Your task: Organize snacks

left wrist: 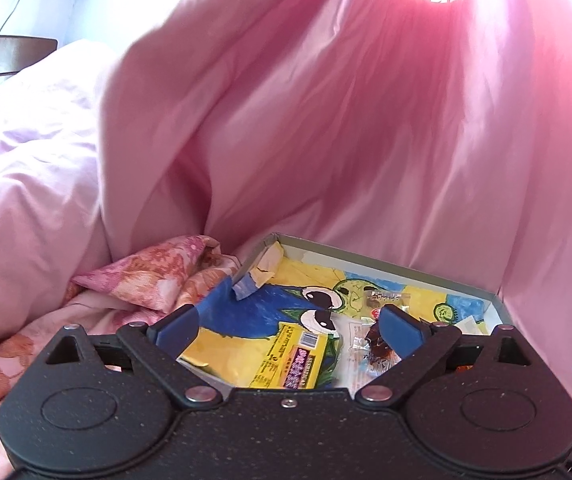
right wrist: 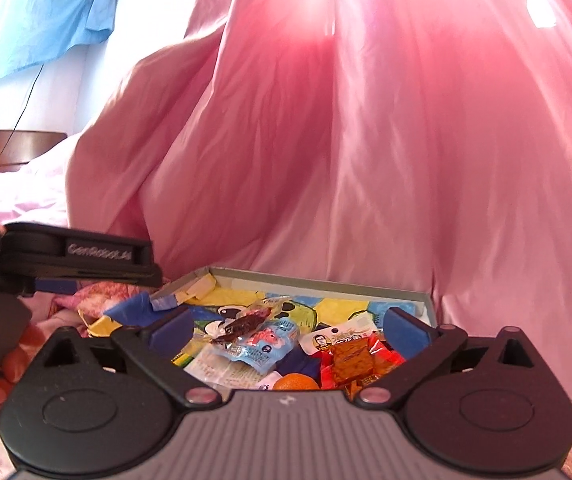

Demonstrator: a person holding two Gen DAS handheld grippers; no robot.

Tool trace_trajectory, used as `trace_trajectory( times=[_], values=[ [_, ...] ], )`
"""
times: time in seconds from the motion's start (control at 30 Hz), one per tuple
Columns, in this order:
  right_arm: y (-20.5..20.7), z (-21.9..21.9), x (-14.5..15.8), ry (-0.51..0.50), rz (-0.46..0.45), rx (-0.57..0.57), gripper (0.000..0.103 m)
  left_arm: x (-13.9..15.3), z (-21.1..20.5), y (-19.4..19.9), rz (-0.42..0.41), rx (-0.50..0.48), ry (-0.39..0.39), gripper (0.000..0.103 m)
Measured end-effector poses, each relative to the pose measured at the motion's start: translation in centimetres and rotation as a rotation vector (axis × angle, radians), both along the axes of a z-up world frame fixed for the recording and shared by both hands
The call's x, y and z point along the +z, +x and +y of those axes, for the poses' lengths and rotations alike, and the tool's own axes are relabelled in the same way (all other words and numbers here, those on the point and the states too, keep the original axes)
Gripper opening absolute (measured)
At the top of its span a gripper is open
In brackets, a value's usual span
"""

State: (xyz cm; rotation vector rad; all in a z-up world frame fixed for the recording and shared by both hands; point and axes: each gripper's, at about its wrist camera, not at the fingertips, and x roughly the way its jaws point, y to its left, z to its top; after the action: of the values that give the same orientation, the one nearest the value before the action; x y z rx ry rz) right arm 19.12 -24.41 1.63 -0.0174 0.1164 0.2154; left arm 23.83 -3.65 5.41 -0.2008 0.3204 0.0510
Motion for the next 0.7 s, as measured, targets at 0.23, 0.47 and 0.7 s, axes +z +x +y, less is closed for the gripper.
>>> trace_trajectory(
  times=[0.23, 0.47, 0.7],
  values=[
    [-2.7, -0.3, 0.8, 0.037, -0.006, -0.048, 0.103, 0.6, 1.0, -3.8, -0.028, 0.015, 0.01, 0.097],
    [-6.2, -0.7, 0.8, 0.054, 0.003, -0.082, 0.103, 0.1, 1.8, -8.0, -0.037, 0.026, 0.004, 0.097],
    [-10.1, -0.9, -0.2, 0.04, 0.043, -0.1, 0.103, -1.5, 2.2, -12.5, -0.061, 0.058, 0.075, 0.1]
  ],
)
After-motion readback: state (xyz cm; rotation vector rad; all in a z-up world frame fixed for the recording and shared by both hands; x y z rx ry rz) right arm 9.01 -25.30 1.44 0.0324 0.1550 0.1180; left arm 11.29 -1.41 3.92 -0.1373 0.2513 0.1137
